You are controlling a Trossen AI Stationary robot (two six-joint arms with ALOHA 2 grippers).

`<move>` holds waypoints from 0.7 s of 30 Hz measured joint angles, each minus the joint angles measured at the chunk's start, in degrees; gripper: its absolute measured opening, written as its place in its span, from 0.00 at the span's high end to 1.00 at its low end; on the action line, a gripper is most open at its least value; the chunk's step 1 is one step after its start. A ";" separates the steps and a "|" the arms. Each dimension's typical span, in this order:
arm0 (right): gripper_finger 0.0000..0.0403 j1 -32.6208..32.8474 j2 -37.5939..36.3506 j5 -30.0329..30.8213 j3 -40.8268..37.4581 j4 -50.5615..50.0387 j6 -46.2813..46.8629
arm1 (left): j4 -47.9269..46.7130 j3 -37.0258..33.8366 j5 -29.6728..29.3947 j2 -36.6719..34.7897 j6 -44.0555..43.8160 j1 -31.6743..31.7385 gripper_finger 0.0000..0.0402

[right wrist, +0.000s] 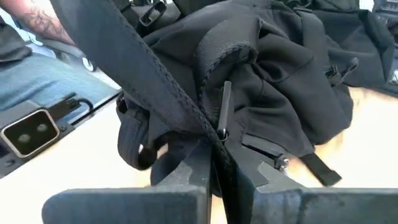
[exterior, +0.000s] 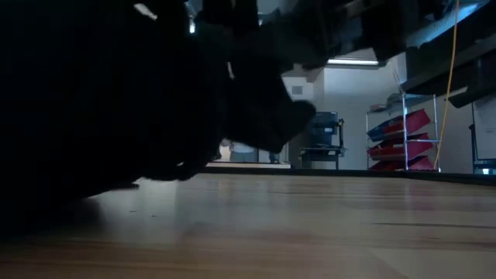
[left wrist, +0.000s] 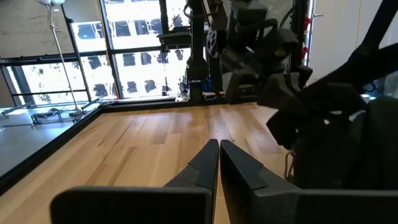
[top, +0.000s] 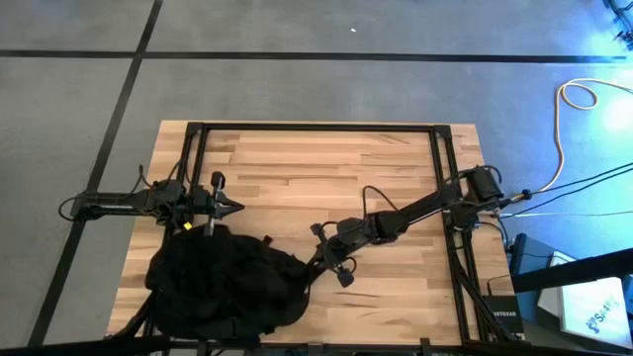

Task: Unpack backpack
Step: Prepare the black backpack

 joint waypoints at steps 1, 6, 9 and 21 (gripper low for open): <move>0.97 0.02 -1.27 1.25 -0.02 -2.28 -0.02 | 0.00 0.00 0.00 -0.01 0.01 0.00 1.00; 0.97 -0.04 -6.73 6.24 0.02 -12.25 0.23 | 0.02 0.00 0.00 -0.01 0.01 0.02 1.00; 0.97 0.00 -9.08 9.08 0.00 -17.12 2.92 | 0.02 0.00 0.00 0.01 0.01 0.00 1.00; 0.97 -0.02 -16.45 29.67 0.04 -39.58 12.72 | 0.04 0.00 0.00 0.01 0.01 0.00 1.00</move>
